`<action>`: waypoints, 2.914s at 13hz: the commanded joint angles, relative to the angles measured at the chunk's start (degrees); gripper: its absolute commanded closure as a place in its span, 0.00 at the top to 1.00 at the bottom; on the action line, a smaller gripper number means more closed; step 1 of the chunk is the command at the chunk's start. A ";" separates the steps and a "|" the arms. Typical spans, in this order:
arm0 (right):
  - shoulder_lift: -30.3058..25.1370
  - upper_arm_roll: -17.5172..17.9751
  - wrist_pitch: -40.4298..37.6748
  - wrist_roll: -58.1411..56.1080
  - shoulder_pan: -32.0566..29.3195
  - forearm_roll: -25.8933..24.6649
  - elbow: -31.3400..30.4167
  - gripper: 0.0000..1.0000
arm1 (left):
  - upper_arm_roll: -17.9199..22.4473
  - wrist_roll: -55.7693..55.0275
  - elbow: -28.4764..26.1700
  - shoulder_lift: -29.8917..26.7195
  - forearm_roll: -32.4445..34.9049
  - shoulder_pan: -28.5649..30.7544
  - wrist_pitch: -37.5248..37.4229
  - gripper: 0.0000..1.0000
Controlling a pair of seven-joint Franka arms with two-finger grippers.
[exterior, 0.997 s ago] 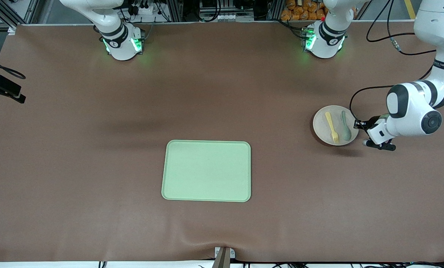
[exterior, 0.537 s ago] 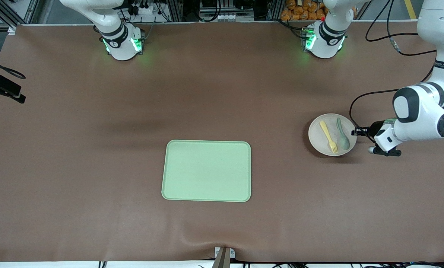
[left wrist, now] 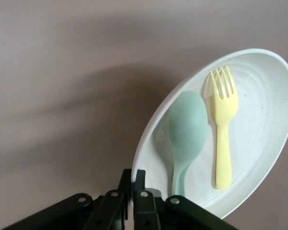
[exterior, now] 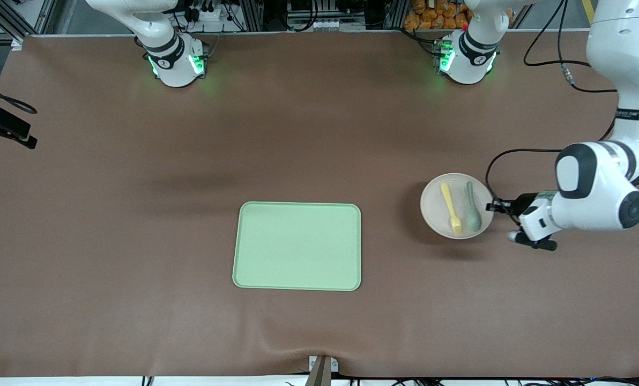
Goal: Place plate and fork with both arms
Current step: 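Carry the plate with the left gripper onto the green tray, then release the plate and withdraw the left gripper while the right gripper reaches the fork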
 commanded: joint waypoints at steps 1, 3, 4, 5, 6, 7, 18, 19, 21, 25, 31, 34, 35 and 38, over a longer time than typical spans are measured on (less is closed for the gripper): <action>-0.04 1.14 -0.33 -0.33 -1.60 0.63 0.22 1.00 | 0.37 -2.96 4.97 1.67 -2.57 -4.68 -2.35 0.00; -0.04 1.14 -0.33 -0.33 -1.69 0.63 0.22 1.00 | 0.37 -8.32 8.74 3.07 -4.07 -8.55 -2.26 0.00; -0.04 1.14 -0.33 -0.33 -1.60 0.63 0.22 1.00 | 0.37 -9.91 10.58 4.04 -4.77 -10.39 -2.26 0.00; -0.04 1.14 -0.42 -0.33 -1.60 0.71 0.22 1.00 | 0.37 -9.93 11.73 5.35 -5.82 -11.71 -2.34 0.00; -0.04 1.14 -0.33 -0.33 -1.69 0.71 0.22 1.00 | 0.28 -10.02 13.83 7.11 -7.66 -12.86 -2.26 0.00; -0.04 1.14 -0.33 -0.33 -1.60 0.63 0.22 1.00 | 0.19 -10.19 15.94 8.86 -8.55 -15.31 -2.26 0.00; 0.31 1.14 -0.42 -0.42 -1.69 0.63 0.22 1.00 | 0.46 -5.01 25.10 21.09 -8.56 -24.82 11.78 0.00; 0.31 1.14 -0.25 -0.51 -1.60 0.63 0.22 1.00 | 0.46 -5.36 25.54 21.62 -8.56 -25.26 14.15 0.00; 0.31 1.14 -0.16 -0.51 -1.60 0.63 0.22 1.00 | 0.37 -5.71 25.63 22.41 -8.65 -25.70 15.93 0.00; 0.31 1.14 0.02 -0.51 -1.69 0.63 0.13 1.00 | 0.28 -7.38 25.72 23.82 -8.65 -26.75 20.58 0.00; 0.40 1.14 0.11 -0.51 -1.69 0.63 0.13 1.00 | 0.72 -7.47 25.55 24.52 -8.65 -28.95 22.43 0.00; 0.67 1.14 0.37 -0.51 -1.60 0.63 0.22 1.00 | 0.72 -7.82 25.54 25.49 -8.56 -29.39 23.23 0.00; 0.67 1.14 0.37 -0.51 -1.60 0.63 0.22 1.00 | 0.81 -9.82 25.54 25.49 -8.56 -29.83 24.36 0.12; 1.63 1.14 0.46 -0.51 -1.69 0.71 0.31 1.00 | 0.89 -11.86 25.37 25.58 -8.38 -30.36 24.81 0.32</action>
